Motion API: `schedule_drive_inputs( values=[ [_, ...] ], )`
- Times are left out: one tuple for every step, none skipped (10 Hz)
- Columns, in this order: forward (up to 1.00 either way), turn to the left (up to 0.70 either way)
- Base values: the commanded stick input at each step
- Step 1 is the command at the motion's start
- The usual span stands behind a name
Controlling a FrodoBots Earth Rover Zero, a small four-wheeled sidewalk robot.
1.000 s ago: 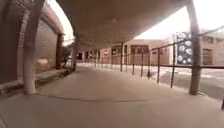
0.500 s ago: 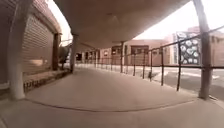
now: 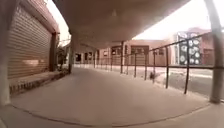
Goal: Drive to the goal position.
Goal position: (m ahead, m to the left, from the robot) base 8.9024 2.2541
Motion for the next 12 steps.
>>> schedule_drive_inputs(
  values=[
    [0.7, 0.26],
    [0.7, 0.3],
    [0.7, 0.0],
    [0.7, 0.0],
    [0.7, 0.0],
    [0.7, 0.0],
    [0.7, 0.0],
    [0.7, 0.0],
    [0.7, 0.0],
    [0.7, 0.0],
    [0.7, 0.0],
    [0.7, 0.0]
  ],
)
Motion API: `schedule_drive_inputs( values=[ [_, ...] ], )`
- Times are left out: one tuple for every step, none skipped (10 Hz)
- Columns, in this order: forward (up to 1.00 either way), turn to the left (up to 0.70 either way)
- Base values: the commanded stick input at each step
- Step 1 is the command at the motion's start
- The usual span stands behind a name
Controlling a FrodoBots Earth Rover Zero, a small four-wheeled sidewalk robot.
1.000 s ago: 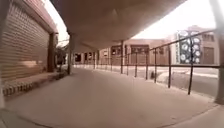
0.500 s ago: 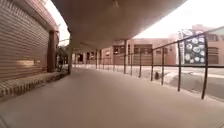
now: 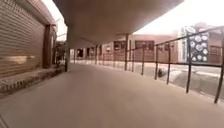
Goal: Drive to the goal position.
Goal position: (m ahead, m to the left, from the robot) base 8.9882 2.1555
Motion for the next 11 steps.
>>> schedule_drive_inputs(
  values=[
    [0.7, 0.0],
    [0.7, 0.0],
    [0.7, 0.0],
    [0.7, 0.0],
    [0.7, 0.04],
    [0.7, 0.08],
    [0.7, 0.35],
    [0.7, 0.35],
    [0.7, 0.21],
    [0.7, 0.09],
    [0.7, 0.0]
  ],
)
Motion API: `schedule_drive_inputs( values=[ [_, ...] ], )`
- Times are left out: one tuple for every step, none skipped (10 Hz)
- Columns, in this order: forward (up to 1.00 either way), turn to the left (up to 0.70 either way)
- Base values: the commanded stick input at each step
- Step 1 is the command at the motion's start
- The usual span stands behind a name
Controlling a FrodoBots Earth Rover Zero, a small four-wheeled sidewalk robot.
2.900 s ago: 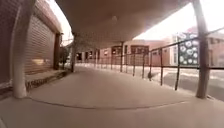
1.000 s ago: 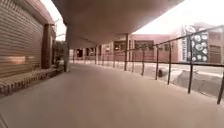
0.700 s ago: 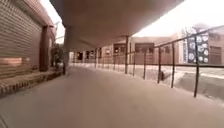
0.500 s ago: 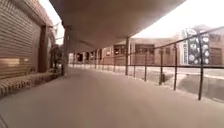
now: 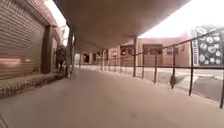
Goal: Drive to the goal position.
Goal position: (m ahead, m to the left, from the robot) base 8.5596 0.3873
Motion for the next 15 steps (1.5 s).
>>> schedule_drive_inputs(
  values=[
    [0.7, 0.0],
    [0.7, 0.0],
    [0.7, 0.0],
    [0.7, 0.0],
    [0.7, 0.0],
    [0.7, 0.0],
    [0.7, 0.0],
    [0.7, 0.0],
    [0.7, 0.0],
    [0.7, 0.0],
    [0.7, 0.0],
    [0.7, 0.0],
    [0.7, 0.0],
    [0.7, 0.0],
    [0.7, 0.0]
  ],
)
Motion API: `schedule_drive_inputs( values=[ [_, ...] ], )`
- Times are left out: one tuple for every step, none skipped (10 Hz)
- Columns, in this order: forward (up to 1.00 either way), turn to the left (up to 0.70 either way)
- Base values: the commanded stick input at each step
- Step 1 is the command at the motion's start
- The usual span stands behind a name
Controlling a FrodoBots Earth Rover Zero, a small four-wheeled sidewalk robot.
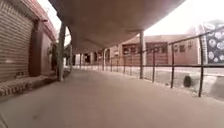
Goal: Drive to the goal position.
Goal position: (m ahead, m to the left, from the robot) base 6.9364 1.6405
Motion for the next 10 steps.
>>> schedule_drive_inputs(
  values=[
    [0.7, 0.0],
    [0.7, 0.0],
    [0.7, 0.0],
    [0.7, 0.0],
    [0.7, 0.0],
    [0.7, 0.0],
    [0.7, 0.0],
    [0.7, 0.0],
    [0.7, 0.0],
    [0.7, 0.0]
  ],
)
